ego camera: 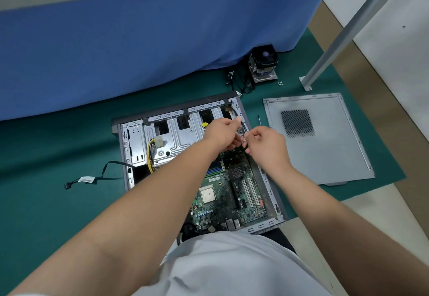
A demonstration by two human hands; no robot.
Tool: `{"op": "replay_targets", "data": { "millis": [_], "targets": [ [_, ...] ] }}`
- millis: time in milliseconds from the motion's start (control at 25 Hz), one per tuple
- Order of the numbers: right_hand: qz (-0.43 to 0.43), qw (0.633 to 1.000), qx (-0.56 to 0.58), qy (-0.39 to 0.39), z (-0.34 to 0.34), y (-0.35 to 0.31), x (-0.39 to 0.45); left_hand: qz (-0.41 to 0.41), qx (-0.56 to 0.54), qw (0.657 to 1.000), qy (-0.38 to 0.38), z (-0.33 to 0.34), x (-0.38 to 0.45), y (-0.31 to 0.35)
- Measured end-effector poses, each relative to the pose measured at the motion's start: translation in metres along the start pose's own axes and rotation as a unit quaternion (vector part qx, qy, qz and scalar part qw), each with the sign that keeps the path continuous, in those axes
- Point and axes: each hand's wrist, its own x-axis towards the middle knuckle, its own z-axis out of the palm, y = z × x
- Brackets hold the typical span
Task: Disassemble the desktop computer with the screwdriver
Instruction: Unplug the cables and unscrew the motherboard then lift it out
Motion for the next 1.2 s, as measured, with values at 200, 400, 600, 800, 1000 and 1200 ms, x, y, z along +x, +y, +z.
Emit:
{"op": "replay_targets", "data": {
  "millis": [200, 400, 600, 800, 1000, 1200],
  "targets": [
    [0.009, 0.999, -0.045, -0.026, -0.01, -0.018, 0.023, 0.101, 0.138, 0.985, 0.035, 0.007, -0.015, -0.02],
    [0.012, 0.995, -0.069, -0.074, -0.006, -0.018, 0.011, 0.121, 0.157, 0.98, 0.027, 0.006, -0.029, -0.043],
    [0.041, 0.995, -0.055, -0.067, -0.004, -0.016, 0.015, 0.141, 0.154, 0.978, 0.022, 0.004, -0.037, -0.054],
    [0.073, 0.995, -0.046, -0.043, -0.003, -0.022, 0.034, 0.194, 0.204, 0.959, 0.038, 0.006, -0.041, -0.053],
    [0.088, 0.992, -0.081, -0.045, 0.004, -0.034, 0.05, 0.265, 0.279, 0.919, 0.082, 0.007, -0.045, -0.055],
    [0.084, 0.983, -0.152, -0.061, 0.003, -0.048, 0.067, 0.256, 0.28, 0.92, 0.094, 0.003, -0.044, -0.057]
  ]
}}
